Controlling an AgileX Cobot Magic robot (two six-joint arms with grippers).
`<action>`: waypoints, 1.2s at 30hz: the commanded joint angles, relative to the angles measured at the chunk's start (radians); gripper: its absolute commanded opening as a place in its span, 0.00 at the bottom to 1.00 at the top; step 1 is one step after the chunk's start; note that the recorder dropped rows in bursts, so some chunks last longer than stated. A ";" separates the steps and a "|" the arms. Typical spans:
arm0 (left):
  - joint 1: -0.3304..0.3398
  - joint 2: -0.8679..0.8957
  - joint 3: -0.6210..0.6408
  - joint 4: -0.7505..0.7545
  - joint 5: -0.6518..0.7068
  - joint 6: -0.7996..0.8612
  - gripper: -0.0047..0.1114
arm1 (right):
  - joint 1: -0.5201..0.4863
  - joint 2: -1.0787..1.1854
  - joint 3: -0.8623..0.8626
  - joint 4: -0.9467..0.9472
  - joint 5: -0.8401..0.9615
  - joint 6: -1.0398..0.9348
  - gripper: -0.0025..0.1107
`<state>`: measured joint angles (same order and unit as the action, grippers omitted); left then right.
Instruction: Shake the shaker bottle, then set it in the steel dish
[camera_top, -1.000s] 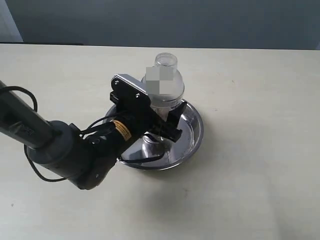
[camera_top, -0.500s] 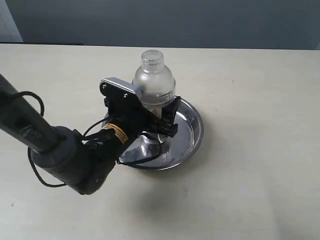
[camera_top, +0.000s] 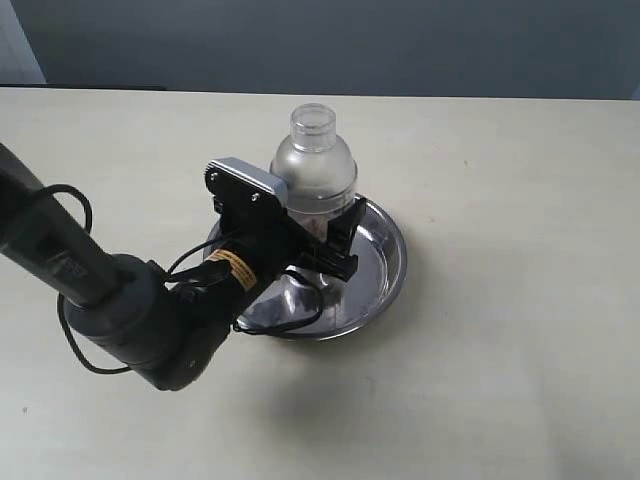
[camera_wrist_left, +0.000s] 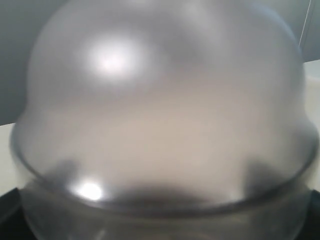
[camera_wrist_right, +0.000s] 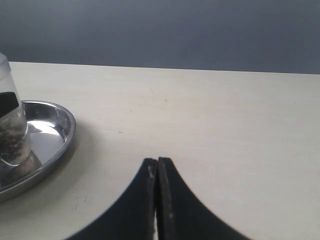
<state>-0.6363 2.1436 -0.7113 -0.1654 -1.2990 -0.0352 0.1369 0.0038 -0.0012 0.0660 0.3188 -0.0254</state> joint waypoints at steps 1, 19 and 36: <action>-0.001 0.013 0.006 0.033 0.078 -0.062 0.38 | 0.004 -0.004 0.001 -0.001 -0.014 -0.001 0.02; -0.001 -0.037 0.006 0.052 0.078 -0.065 0.66 | 0.004 -0.004 0.001 -0.001 -0.014 -0.001 0.02; -0.001 -0.095 0.007 0.009 0.078 -0.011 0.66 | 0.004 -0.004 0.001 -0.001 -0.014 -0.001 0.02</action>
<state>-0.6363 2.0686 -0.7050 -0.1429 -1.1781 -0.0487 0.1369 0.0038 -0.0012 0.0660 0.3188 -0.0254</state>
